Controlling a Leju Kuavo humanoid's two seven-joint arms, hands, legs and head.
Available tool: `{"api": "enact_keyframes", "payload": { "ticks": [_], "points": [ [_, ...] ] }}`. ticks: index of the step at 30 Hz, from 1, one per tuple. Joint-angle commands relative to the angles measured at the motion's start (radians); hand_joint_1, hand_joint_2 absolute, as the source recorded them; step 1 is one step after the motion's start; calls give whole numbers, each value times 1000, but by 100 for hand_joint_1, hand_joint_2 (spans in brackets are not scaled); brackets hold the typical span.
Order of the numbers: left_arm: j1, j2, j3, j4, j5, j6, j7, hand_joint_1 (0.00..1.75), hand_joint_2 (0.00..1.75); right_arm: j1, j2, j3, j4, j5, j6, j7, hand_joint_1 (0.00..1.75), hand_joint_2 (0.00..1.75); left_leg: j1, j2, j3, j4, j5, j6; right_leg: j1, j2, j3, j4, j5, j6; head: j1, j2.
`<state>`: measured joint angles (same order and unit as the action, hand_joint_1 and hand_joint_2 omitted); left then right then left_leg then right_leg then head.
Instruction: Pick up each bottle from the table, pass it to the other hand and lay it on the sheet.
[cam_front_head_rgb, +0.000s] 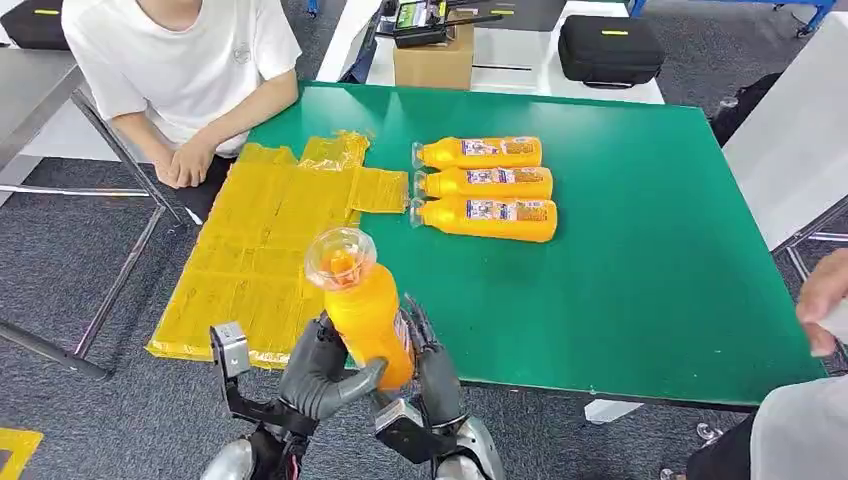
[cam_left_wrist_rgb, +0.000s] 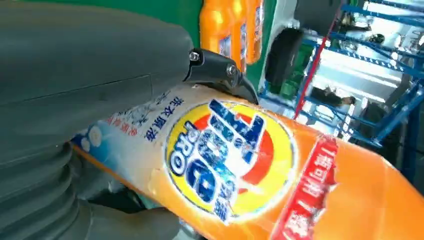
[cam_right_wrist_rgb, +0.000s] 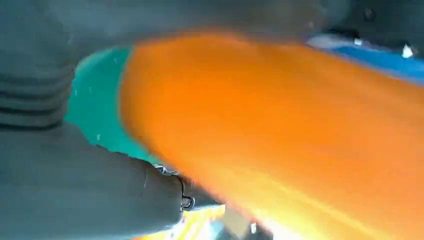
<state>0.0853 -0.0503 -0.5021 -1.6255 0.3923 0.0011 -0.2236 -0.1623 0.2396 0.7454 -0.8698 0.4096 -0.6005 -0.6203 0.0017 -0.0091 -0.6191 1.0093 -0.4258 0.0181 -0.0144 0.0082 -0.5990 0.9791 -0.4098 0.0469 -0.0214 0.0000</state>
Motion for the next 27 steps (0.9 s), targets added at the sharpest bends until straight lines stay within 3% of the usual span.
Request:
{"api": "enact_keyframes", "payload": {
  "ticks": [1,10,12,14,18,21,23,24,27],
  "points": [
    [-167,17,75,149,-228,151,-4,175,175,14,-12,-102,63,-32,-41,-6,0,0,1,-3,6,-2,0,-2,1,-5,7,-2,-2,-3,0,0],
    [-207,24,72,169,-289,164,-6,175,175,26,-18,-138,49,-43,-71,-7,0,0,2,-7,8,-2,0,-2,2,-9,11,-2,-3,-4,0,0],
    [-185,36,133,140,-326,133,15,175,175,66,-36,-258,-20,-62,-90,10,0,0,1,-4,4,-1,1,-1,1,-5,6,-1,-1,-2,0,0],
    [-187,40,134,140,-334,136,13,175,175,67,-37,-264,-20,-63,-91,11,0,0,0,-2,5,-1,-1,-1,0,-3,6,-1,-2,-2,0,0],
    [-262,61,101,226,-797,322,43,175,175,76,-31,-274,-51,-47,-43,-5,0,0,0,-3,5,-1,0,-1,1,-4,6,-1,-2,-2,0,0],
    [-270,55,111,241,-802,317,40,175,175,78,-28,-274,-55,-42,-44,0,0,0,0,-3,5,-1,0,-2,1,-4,5,-1,-1,-2,0,0],
    [-296,63,91,286,-969,351,82,175,175,77,-31,-260,-65,-33,-18,-4,0,0,1,-1,6,-1,-1,-2,1,-3,6,-1,-1,-3,0,0],
    [-338,61,87,357,-1090,335,141,175,175,77,-34,-243,-82,-28,24,-8,0,0,1,-1,5,-1,0,-1,1,-3,5,-1,-1,-2,0,0],
    [-427,44,109,520,-1181,290,171,175,175,80,-32,-220,-109,-22,67,-7,0,0,0,-3,2,-1,1,-1,0,-3,2,0,0,-1,0,0]
  ]
}}
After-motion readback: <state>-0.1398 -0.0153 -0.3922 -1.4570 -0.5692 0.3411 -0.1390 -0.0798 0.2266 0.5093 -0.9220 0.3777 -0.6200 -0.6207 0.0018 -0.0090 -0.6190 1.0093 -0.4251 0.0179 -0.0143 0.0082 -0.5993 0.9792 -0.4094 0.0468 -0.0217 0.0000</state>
